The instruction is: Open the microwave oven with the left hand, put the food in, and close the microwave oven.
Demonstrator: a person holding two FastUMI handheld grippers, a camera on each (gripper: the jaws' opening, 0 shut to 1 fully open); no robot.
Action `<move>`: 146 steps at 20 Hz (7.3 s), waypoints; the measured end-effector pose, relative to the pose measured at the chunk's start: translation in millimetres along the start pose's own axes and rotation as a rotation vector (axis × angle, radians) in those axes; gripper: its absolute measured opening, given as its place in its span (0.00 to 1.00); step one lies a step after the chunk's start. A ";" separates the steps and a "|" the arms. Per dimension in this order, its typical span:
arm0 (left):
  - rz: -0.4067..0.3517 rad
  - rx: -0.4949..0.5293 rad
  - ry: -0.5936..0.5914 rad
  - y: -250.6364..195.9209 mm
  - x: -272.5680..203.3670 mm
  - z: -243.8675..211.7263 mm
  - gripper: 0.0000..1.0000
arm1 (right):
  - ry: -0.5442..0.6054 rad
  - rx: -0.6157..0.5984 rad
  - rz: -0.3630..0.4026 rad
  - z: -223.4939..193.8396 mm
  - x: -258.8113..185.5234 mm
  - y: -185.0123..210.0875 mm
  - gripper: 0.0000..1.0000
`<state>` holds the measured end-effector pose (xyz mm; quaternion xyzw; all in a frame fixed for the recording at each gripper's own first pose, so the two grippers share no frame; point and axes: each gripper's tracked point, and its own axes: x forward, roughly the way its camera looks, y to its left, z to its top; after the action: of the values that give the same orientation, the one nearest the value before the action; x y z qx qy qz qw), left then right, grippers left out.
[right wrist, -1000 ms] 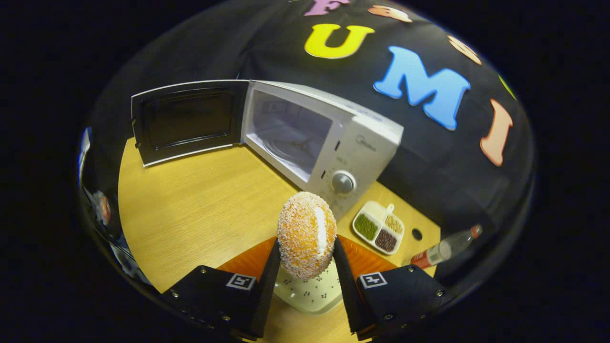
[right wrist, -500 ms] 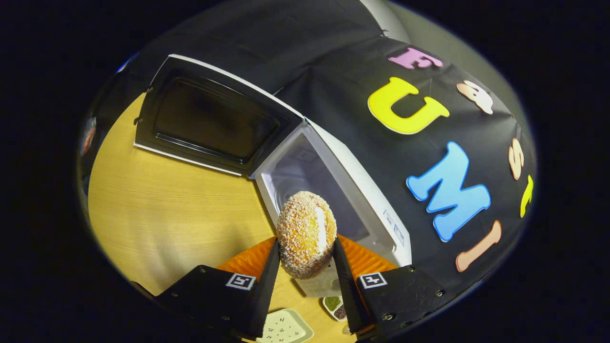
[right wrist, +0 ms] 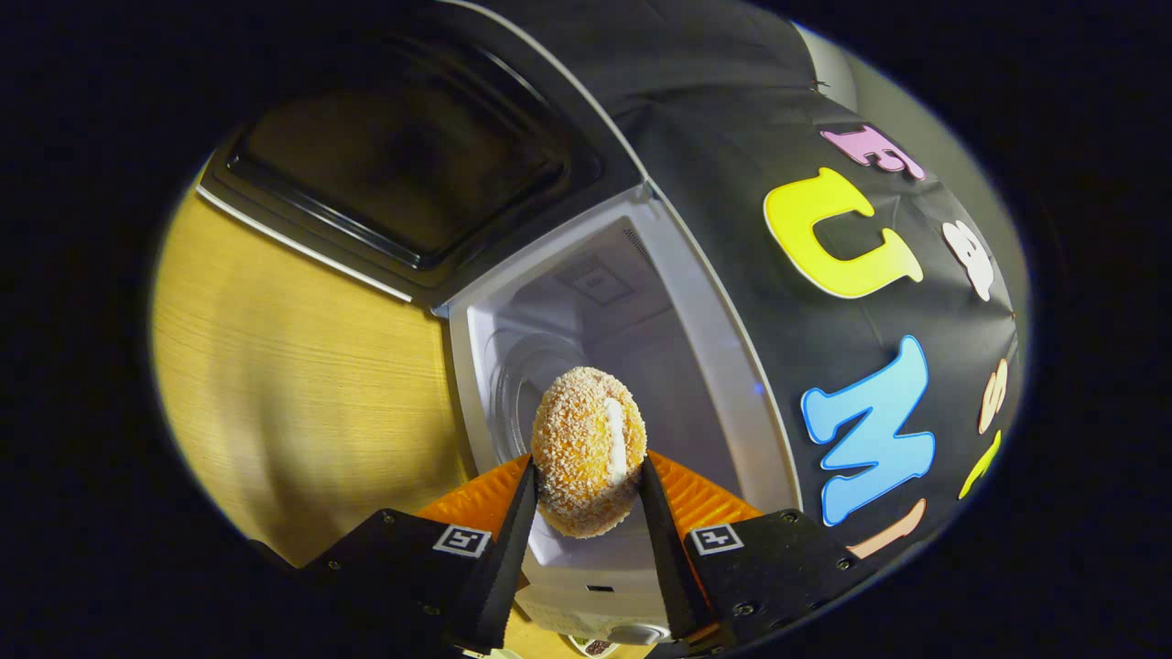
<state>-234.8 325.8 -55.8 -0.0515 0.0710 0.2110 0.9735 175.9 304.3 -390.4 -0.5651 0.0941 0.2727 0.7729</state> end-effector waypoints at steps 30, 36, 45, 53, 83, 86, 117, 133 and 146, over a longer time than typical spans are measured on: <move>-0.401 0.092 0.047 -137.9 114.6 -22.2 0.98 | 0.013 0.560 -0.071 -23.6 -114.3 -44.8 0.91; -0.450 0.056 0.028 -169.0 140.4 -32.1 0.94 | 0.009 0.911 -0.186 -32.6 -205.2 -97.9 0.92; -0.405 0.134 0.040 -138.7 124.3 -57.5 0.99 | -0.068 1.192 -0.407 -43.2 -327.1 -163.1 0.95; -0.353 0.195 0.119 -75.9 111.7 -90.3 0.96 | -0.093 1.197 -0.479 -41.6 -361.6 -168.1 0.95; -0.400 0.201 0.436 -43.4 71.6 -211.4 0.07 | -0.131 1.166 -0.406 -39.2 -346.1 -176.3 0.95; -0.440 0.196 0.445 -74.9 67.4 -216.6 0.07 | -0.136 1.163 -0.424 -50.2 -346.6 -183.8 0.95; -0.694 0.171 0.438 -352.5 151.7 -246.3 0.06 | 0.009 1.260 -0.445 -187.5 -340.8 -184.9 0.95; -0.624 0.138 0.488 -399.9 216.9 -271.7 0.07 | 0.047 1.261 -0.439 -234.3 -323.2 -200.0 0.95; -0.588 0.175 0.488 -426.8 262.3 -276.7 0.07 | 0.064 1.292 -0.483 -257.8 -316.3 -214.4 0.95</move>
<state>147.8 9.1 -340.2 -0.0350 0.3001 -0.1024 0.9478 67.4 -79.4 -159.2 -0.0039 0.1321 -0.0346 0.9906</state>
